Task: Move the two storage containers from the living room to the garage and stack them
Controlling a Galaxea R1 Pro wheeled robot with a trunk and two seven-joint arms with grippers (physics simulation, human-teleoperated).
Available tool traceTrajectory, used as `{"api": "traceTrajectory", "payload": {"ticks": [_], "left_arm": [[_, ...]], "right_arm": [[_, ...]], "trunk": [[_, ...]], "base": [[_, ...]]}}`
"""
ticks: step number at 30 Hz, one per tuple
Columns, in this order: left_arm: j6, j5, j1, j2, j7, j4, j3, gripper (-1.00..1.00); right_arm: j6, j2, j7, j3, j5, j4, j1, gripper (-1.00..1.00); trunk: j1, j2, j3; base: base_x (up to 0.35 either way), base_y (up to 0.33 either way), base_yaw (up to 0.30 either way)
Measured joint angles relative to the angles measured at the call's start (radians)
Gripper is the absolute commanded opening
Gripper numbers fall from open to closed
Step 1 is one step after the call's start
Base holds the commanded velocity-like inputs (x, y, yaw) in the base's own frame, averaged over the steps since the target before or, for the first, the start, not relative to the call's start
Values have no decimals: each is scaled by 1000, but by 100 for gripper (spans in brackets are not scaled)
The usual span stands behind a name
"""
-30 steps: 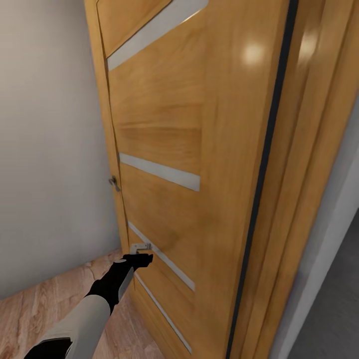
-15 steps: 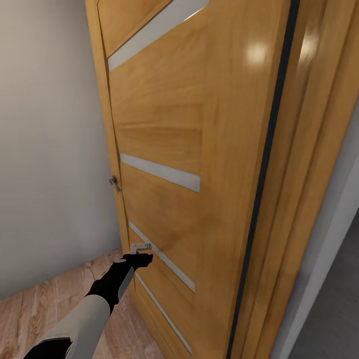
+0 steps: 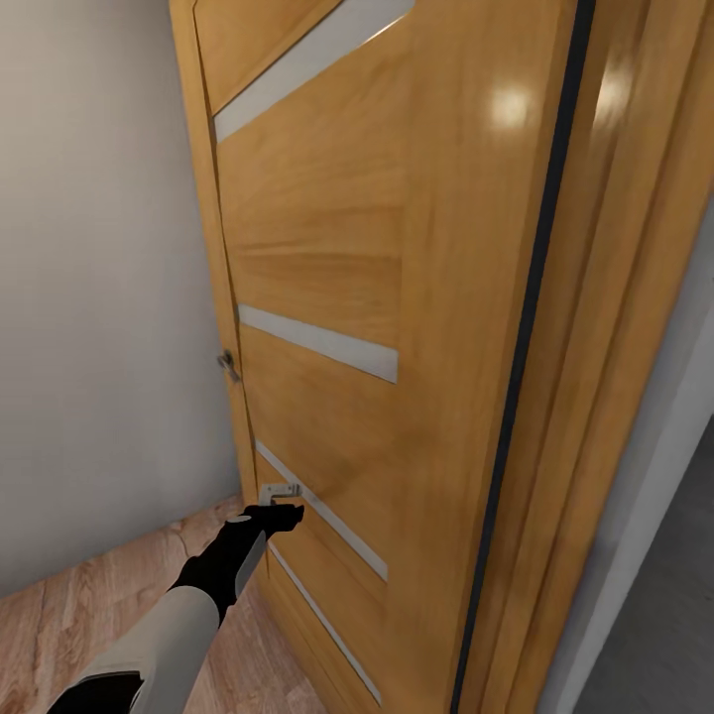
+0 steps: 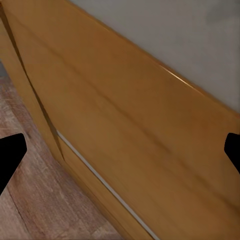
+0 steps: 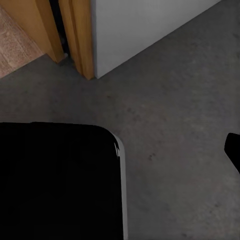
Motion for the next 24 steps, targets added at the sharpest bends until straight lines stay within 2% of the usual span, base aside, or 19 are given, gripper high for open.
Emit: {"api": "traceTrajectory", "payload": {"ticks": [10,24], "left_arm": [[1,7,0,1,-2,0,-1,100],[0,7,0,1,-3,0,-1,100]], "right_arm": [[0,0,0,0,0,-1,0,100],[0,0,0,1,0,0,0,100]], "trunk": [[0,0,0],[0,0,0]], "base": [[0,121,0],[0,9,-3]]}}
